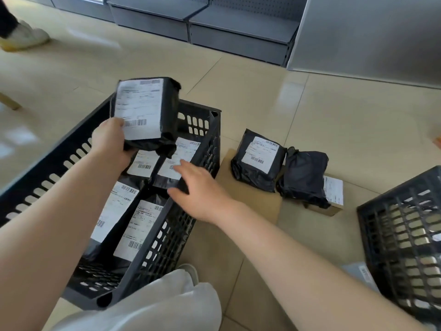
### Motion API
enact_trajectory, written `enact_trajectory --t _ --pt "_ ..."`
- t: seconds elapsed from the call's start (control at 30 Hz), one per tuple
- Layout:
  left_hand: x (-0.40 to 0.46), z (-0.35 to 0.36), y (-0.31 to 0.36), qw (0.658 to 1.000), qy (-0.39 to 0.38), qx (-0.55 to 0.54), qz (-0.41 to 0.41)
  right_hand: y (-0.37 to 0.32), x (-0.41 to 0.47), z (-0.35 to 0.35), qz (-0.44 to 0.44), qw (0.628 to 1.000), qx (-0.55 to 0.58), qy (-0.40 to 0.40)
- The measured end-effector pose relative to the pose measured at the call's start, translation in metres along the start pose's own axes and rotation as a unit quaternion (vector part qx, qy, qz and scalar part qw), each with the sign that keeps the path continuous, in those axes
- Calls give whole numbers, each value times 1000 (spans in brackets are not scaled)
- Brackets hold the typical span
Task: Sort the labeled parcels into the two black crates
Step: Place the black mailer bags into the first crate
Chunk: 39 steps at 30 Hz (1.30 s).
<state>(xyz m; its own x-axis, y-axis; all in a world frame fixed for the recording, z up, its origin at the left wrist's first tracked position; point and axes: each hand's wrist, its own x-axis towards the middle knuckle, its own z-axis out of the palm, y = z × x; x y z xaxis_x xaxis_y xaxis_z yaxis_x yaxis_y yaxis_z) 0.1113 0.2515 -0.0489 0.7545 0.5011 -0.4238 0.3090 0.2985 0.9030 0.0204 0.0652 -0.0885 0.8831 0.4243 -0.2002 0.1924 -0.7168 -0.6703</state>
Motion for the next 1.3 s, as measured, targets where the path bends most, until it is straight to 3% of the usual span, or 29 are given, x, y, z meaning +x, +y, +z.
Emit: enact_trajectory --t 0.1,0.3,0.53,0.63,0.8,0.87,0.97,1.03,1.13,1.3 --pt "17 -8 -7 999 32 27 26 -3 0 18 0 994 -109 9" --pt "50 -17 -37 992 66 103 43 -13 1 32 16 976 -217 25" --pt "74 -35 -56 933 156 294 139 -14 3 45 18 968 -248 33" --pt "79 -38 -63 923 127 334 143 -13 2 49 18 966 -256 36" --pt "87 -27 -76 945 3 317 83 -13 4 51 19 963 -265 41" --pt "91 -26 -81 923 9 376 76 -13 3 52 20 962 -268 40" --pt "96 -29 -89 856 82 499 110 -12 4 52 19 960 -277 40" --pt "97 -32 -94 851 93 502 122 -13 3 52 19 960 -278 40" --pt "97 -34 -103 861 48 490 129 -14 3 52 20 959 -280 39" --pt "101 -34 -116 820 -48 554 136 -13 3 52 20 961 -272 44"
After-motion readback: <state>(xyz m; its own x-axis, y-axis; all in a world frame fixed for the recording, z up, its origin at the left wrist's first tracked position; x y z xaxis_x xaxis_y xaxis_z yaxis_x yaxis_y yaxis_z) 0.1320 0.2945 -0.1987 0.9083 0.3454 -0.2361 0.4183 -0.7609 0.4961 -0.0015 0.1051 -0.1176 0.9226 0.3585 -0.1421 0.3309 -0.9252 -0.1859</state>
